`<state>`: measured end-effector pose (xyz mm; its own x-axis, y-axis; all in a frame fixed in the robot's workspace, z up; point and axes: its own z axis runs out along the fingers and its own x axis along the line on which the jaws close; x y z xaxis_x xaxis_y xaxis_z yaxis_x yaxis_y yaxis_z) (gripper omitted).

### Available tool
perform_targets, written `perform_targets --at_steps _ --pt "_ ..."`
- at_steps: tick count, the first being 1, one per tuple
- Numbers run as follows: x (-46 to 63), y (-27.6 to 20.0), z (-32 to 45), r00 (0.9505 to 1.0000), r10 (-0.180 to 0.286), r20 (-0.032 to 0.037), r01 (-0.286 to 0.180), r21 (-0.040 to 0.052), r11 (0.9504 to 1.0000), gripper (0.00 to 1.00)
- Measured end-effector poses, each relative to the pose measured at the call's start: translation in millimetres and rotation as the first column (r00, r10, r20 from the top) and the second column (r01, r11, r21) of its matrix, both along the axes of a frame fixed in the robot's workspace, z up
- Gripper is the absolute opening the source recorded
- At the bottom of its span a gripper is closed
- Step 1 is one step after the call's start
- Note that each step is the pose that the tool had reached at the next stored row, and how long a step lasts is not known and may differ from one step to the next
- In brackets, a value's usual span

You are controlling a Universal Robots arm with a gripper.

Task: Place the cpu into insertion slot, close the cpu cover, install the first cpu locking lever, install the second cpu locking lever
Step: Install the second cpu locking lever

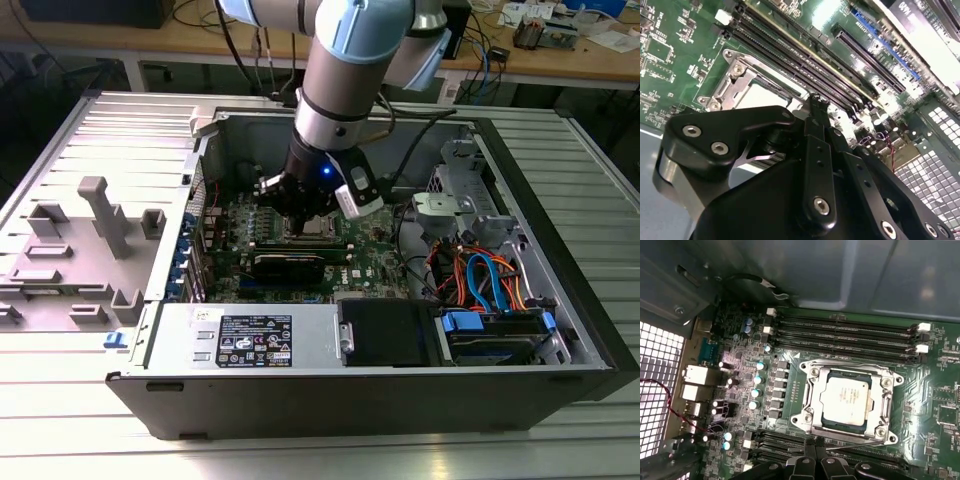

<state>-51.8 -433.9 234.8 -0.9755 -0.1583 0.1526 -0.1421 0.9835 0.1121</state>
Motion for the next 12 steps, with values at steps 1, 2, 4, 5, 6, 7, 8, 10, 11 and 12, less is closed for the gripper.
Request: perform_targets --at_steps 1,2,4,5,6,7,8,10,11,12 --pt "-0.1 -1.6 -0.9 1.0000 0.000 -0.0005 0.000 0.0027 1.0000 0.11" --pt "-0.5 -2.3 -2.1 1.0000 0.000 -0.0007 0.000 0.0067 1.0000 0.11" --pt "-2.8 -2.6 -4.6 1.0000 0.000 -0.0008 0.000 0.0122 0.9999 0.11" --pt "-4.1 -2.6 -5.3 1.0000 0.000 -0.0008 0.000 0.0140 0.9999 0.11" --pt "-7.0 -2.6 -6.5 1.0000 0.000 -0.0007 0.000 0.0183 0.9998 0.11" --pt "-9.0 -2.6 -7.2 1.0000 -0.001 -0.0008 0.001 0.0227 0.9997 0.11" --pt "-10.2 -2.6 -7.9 1.0000 -0.001 -0.0008 0.001 0.0272 0.9996 0.11" --pt "-11.5 -2.6 -10.0 1.0000 -0.002 -0.0007 0.002 0.0316 0.9995 0.11" --pt "-11.5 -2.6 -10.7 1.0000 -0.003 -0.0007 0.003 0.0322 0.9995 0.11" --pt "-11.5 -2.6 -10.9 1.0000 -0.005 -0.0008 0.005 0.0331 0.9994 0.11"
